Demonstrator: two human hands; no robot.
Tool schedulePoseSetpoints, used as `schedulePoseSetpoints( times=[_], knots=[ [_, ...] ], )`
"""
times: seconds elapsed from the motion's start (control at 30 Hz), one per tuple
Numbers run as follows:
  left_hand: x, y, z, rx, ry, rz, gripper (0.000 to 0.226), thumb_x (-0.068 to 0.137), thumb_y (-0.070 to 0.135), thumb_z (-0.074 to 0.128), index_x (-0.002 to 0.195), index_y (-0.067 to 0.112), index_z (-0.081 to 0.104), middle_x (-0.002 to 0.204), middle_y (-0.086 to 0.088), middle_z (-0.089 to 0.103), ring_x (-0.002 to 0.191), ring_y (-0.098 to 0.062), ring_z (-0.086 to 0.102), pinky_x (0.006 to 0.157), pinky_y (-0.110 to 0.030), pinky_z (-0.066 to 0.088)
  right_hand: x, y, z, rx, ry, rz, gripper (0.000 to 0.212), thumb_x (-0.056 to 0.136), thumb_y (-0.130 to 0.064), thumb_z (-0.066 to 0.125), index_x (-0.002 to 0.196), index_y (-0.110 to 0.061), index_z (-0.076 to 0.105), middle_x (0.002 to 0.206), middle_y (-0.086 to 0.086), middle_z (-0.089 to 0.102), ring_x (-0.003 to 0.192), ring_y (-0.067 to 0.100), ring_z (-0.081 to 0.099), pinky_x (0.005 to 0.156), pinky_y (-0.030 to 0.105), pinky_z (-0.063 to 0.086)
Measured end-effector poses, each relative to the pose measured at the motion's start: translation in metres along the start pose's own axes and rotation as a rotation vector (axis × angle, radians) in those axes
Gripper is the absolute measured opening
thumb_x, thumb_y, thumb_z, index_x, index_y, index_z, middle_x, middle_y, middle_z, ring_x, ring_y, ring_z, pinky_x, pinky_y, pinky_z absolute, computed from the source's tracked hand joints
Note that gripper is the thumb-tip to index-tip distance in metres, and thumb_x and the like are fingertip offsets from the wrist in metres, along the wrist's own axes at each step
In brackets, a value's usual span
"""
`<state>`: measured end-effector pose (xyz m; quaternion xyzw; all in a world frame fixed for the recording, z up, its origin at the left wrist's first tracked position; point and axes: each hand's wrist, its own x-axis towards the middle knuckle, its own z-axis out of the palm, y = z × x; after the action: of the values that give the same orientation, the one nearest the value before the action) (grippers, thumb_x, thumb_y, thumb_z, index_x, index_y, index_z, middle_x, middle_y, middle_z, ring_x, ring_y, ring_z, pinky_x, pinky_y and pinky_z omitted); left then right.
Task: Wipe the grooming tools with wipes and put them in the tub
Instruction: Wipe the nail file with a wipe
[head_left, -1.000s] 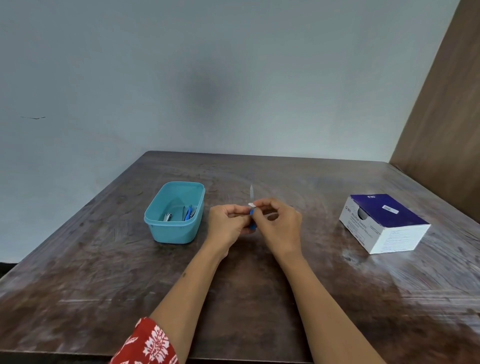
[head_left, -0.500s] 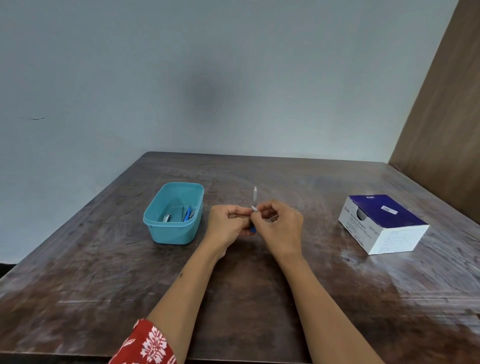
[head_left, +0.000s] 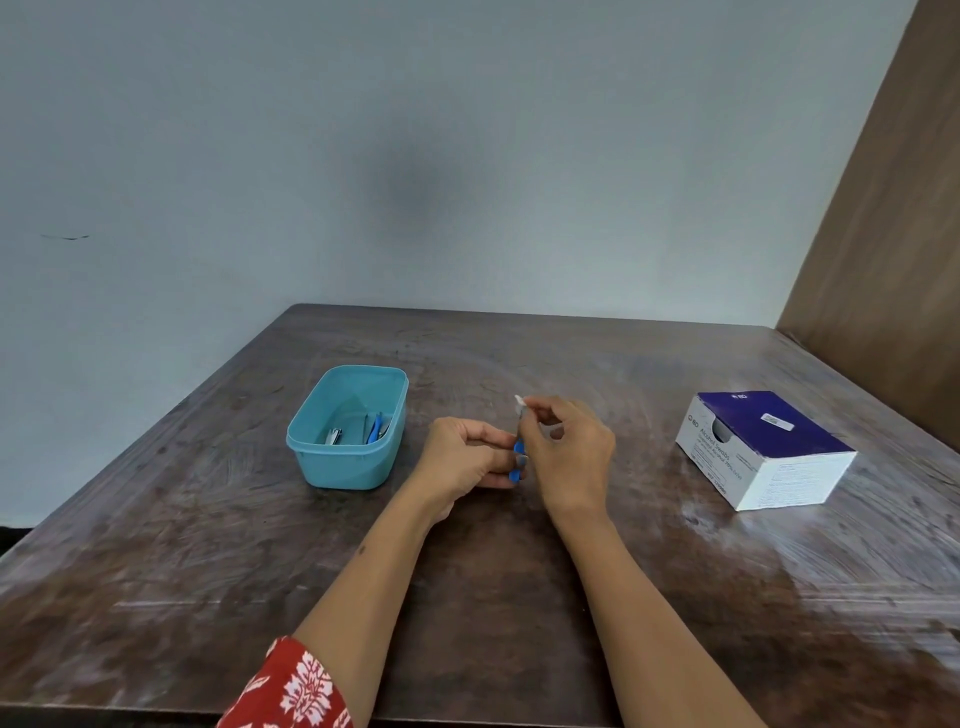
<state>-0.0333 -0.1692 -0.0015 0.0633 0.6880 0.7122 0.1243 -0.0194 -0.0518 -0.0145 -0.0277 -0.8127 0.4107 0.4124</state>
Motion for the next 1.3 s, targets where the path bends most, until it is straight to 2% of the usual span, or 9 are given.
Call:
schedulePoseSetpoints(
  times=[0.07,0.2,0.37,0.43,0.57,0.77,1.0,1.17,1.3],
  knots=[
    [0.0,0.0,0.0,0.014,-0.016,-0.004,0.013,0.072,-0.007,0.071,0.078,0.004,0.071,0.073,-0.009,0.073,0.068,-0.019,0.072,0.055,-0.025,0.057,0.001,0.001,0.0,-0.006,0.017,0.003,0.014,0.078,-0.008,0.071,0.091,-0.011,0.074,0.083,0.002,0.069,0.074,0.009,0.059,0.067,0.017,0.044],
    [0.002,-0.001,-0.001,-0.001,0.035,0.024,0.015,0.073,-0.007,0.07,0.077,0.007,0.072,0.072,-0.008,0.073,0.067,-0.017,0.072,0.054,-0.024,0.056,-0.001,0.0,0.001,0.014,-0.027,0.017,0.009,0.073,-0.011,0.071,0.08,-0.015,0.071,0.073,-0.002,0.066,0.07,0.009,0.06,0.065,0.015,0.043],
    [0.001,-0.001,-0.001,0.023,-0.036,-0.006,0.013,0.071,-0.008,0.072,0.078,0.003,0.071,0.071,-0.011,0.073,0.066,-0.02,0.072,0.054,-0.025,0.056,0.002,0.001,-0.002,-0.01,0.053,0.0,0.012,0.081,-0.008,0.069,0.092,-0.01,0.073,0.083,0.003,0.069,0.077,0.012,0.06,0.067,0.013,0.04],
    [0.001,-0.001,0.0,0.026,-0.039,-0.005,0.013,0.071,-0.008,0.072,0.078,0.002,0.071,0.071,-0.011,0.073,0.065,-0.02,0.072,0.054,-0.025,0.056,0.002,0.001,-0.003,0.003,0.058,0.018,0.011,0.081,-0.009,0.069,0.091,-0.011,0.072,0.083,0.002,0.069,0.076,0.011,0.06,0.067,0.012,0.039],
    [0.002,0.0,-0.001,0.015,0.026,0.028,0.013,0.072,-0.006,0.071,0.079,0.005,0.071,0.073,-0.01,0.073,0.067,-0.019,0.072,0.055,-0.025,0.057,-0.001,-0.002,-0.001,0.004,-0.016,0.011,0.006,0.074,-0.011,0.07,0.079,-0.014,0.071,0.074,-0.002,0.066,0.072,0.01,0.06,0.066,0.02,0.047],
    [0.0,0.002,-0.001,0.075,-0.067,-0.049,0.013,0.071,-0.009,0.072,0.081,0.0,0.071,0.073,-0.011,0.072,0.066,-0.02,0.071,0.055,-0.025,0.057,0.002,-0.001,-0.004,0.016,0.093,-0.002,0.014,0.082,-0.004,0.067,0.095,-0.008,0.072,0.085,0.005,0.069,0.078,0.014,0.06,0.069,0.019,0.043],
    [0.0,0.001,-0.001,0.053,-0.027,-0.016,0.015,0.072,-0.009,0.071,0.075,0.006,0.072,0.074,-0.009,0.073,0.069,-0.019,0.072,0.058,-0.027,0.058,0.001,0.001,0.0,-0.01,0.001,0.036,0.011,0.076,-0.008,0.07,0.086,-0.013,0.073,0.081,0.001,0.069,0.075,0.009,0.06,0.07,0.022,0.05],
    [-0.003,0.006,0.0,0.045,-0.048,-0.007,0.015,0.07,-0.008,0.074,0.076,0.006,0.071,0.075,-0.012,0.073,0.069,-0.02,0.072,0.055,-0.025,0.057,0.004,0.008,-0.002,0.059,0.072,0.17,0.011,0.082,-0.01,0.067,0.091,-0.012,0.073,0.082,-0.001,0.069,0.074,0.008,0.06,0.065,0.001,0.038],
    [-0.01,0.014,0.001,-0.057,0.036,0.082,0.017,0.071,-0.006,0.074,0.077,0.009,0.07,0.072,-0.007,0.073,0.069,-0.018,0.072,0.057,-0.025,0.058,0.005,0.015,-0.003,0.114,0.115,0.272,0.011,0.082,-0.007,0.066,0.09,-0.009,0.072,0.08,0.003,0.071,0.073,0.012,0.062,0.063,-0.004,0.035]
  ],
)
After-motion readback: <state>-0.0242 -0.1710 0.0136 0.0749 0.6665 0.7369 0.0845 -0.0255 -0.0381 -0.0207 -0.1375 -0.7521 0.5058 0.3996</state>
